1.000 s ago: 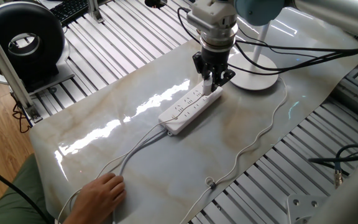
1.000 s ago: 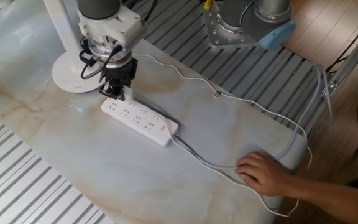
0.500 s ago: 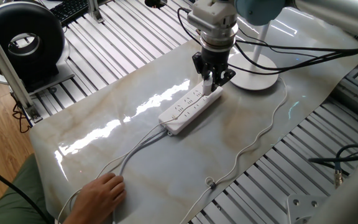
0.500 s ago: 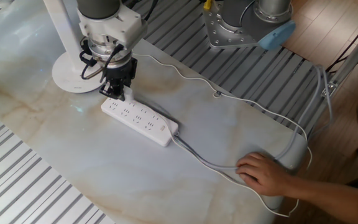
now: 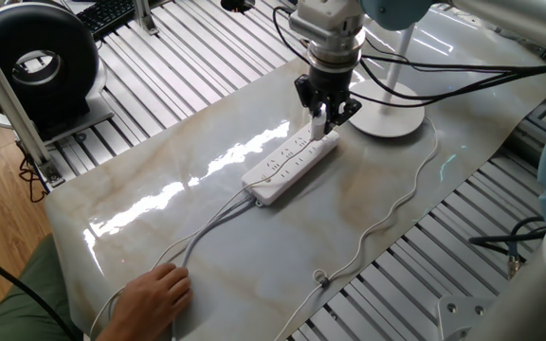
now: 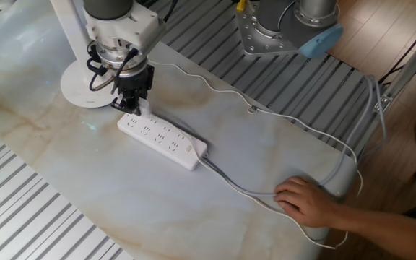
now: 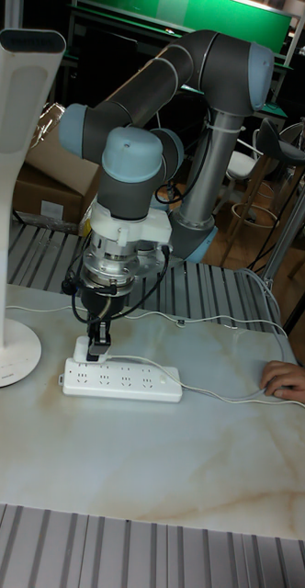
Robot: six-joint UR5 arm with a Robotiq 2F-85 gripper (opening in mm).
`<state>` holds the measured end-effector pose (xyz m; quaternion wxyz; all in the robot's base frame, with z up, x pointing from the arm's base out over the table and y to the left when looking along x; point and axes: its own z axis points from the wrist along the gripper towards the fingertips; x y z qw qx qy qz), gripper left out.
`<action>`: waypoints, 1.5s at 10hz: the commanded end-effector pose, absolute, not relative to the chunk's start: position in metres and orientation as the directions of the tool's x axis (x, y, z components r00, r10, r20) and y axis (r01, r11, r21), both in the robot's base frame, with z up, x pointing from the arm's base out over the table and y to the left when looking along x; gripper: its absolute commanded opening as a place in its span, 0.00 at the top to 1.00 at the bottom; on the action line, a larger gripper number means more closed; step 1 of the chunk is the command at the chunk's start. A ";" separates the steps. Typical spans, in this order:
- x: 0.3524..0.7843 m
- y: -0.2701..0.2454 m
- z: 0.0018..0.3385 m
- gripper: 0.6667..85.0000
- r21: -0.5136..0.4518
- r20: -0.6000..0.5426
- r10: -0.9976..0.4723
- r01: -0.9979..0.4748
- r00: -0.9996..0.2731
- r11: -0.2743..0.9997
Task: Plug in the power cord of the desk lamp, turn on the socket, and light up the desk lamp
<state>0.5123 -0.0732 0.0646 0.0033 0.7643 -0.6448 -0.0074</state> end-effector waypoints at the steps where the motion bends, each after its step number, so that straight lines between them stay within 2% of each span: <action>1: 0.505 -0.071 0.066 1.00 0.032 -0.025 -0.993 -0.993 0.116 -0.116; 9: 0.495 -0.076 0.067 1.00 0.072 -0.001 -0.999 -0.997 -0.034 0.034; 15: 0.513 -0.074 0.068 1.00 0.048 -0.005 -0.999 -0.998 0.031 -0.032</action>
